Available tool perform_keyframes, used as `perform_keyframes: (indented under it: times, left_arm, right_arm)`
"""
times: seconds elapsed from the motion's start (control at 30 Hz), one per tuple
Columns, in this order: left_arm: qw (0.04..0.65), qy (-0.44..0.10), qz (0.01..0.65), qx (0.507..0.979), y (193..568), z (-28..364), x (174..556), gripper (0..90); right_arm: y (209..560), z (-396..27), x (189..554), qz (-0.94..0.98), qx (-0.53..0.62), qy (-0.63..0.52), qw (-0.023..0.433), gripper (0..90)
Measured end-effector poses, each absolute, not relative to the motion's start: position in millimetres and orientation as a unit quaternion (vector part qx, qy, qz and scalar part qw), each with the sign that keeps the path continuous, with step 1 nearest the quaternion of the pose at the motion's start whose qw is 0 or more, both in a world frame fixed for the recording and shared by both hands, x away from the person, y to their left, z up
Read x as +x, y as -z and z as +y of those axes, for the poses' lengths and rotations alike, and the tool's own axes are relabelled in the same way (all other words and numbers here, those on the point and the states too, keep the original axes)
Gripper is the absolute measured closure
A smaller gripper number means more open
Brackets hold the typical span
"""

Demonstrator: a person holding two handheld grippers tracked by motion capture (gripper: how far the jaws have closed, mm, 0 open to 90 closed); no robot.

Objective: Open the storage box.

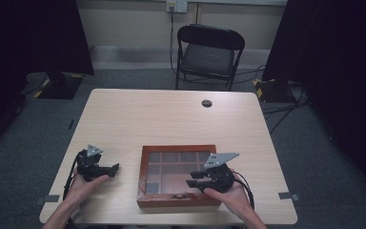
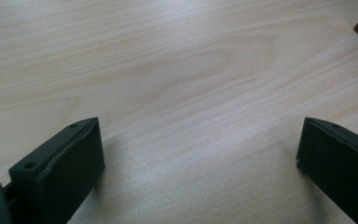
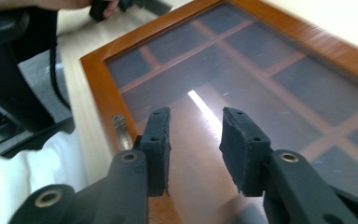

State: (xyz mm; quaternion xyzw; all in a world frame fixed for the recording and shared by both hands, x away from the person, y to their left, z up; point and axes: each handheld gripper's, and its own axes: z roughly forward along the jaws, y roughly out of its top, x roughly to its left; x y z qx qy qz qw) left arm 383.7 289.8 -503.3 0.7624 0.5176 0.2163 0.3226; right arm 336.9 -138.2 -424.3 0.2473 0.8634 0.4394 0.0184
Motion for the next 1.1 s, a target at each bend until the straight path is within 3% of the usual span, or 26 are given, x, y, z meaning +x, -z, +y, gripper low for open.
perform_keyframes:
  times: [0.4,0.83,1.1]
  left_arm:
    - [0.325,-0.215,0.518,0.762,503.6,290.0,383.7,0.0]
    - [0.324,-0.216,0.518,0.762,503.6,289.9,383.7,0.0]
    - [0.325,-0.214,0.517,0.763,501.2,290.6,380.9,5.9]
  right_arm:
    - [436.1,-122.0,323.5,0.878,0.203,-0.434,-0.02,73.2]
    - [439.4,-115.1,319.3,0.886,0.178,-0.428,-0.028,79.2]
    - [440.3,-114.5,320.0,0.881,0.183,-0.435,-0.036,80.8]
